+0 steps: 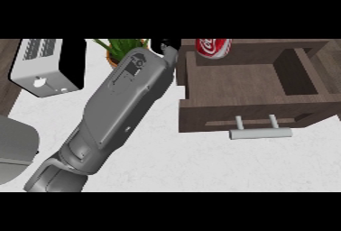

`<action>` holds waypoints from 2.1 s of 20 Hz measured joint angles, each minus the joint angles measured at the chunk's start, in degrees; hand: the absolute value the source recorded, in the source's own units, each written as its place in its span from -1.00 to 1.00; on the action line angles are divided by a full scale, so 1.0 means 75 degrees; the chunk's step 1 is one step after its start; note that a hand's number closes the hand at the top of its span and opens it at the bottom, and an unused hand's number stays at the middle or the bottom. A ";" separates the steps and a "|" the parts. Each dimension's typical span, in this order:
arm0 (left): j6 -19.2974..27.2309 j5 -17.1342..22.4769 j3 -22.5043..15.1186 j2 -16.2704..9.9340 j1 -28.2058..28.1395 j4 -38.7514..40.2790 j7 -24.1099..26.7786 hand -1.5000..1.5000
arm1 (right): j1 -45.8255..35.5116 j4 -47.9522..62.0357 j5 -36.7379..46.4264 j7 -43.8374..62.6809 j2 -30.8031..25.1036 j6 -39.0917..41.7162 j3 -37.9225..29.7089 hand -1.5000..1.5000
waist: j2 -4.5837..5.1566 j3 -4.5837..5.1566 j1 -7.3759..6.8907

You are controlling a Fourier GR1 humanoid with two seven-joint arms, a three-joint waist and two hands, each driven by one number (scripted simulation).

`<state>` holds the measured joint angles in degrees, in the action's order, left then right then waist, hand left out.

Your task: Pick up the can, place it into the drawer and close the drawer

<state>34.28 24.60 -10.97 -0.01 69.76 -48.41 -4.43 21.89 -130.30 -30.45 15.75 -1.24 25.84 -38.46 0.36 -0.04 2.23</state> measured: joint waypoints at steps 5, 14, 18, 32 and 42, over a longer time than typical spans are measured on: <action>0.0145 0.0662 -0.0385 0.0001 0.0554 0.0647 0.0237 1.00 | 0.0101 -0.0055 0.0073 -0.0022 0.0034 0.0047 0.0062 -1.00 | 0.0002 -0.0001 0.0055; 0.0376 0.1811 -0.1160 0.0001 0.1148 0.1823 0.0876 1.00 | 0.0023 -0.0114 -0.0044 0.0035 0.0021 0.0080 0.0061 -1.00 | 0.0039 -0.0006 0.0230; 0.0439 0.2254 -0.1477 0.0000 0.1256 0.2164 0.1027 1.00 | -0.0101 -0.0184 -0.0027 0.0168 0.0014 -0.0040 0.0102 -1.00 | 0.0052 -0.0007 0.0246; 0.1284 0.3414 -0.2887 0.0000 0.1315 0.2647 0.1357 -1.00 | -0.0504 -0.0107 0.0036 0.0414 -0.0203 -0.0156 0.0175 -1.00 | 0.0098 -0.0012 0.0423; 0.1484 0.4012 -0.3204 0.0001 0.1285 0.2871 0.1806 -1.00 | -0.0566 -0.0229 -0.0024 0.0556 -0.0221 -0.0237 0.0156 -1.00 | 0.0103 -0.0009 0.0409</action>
<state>45.41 54.69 -35.00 0.00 79.40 -26.87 9.11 17.65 -132.01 -30.63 19.92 -2.89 24.06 -37.28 1.13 -0.10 5.30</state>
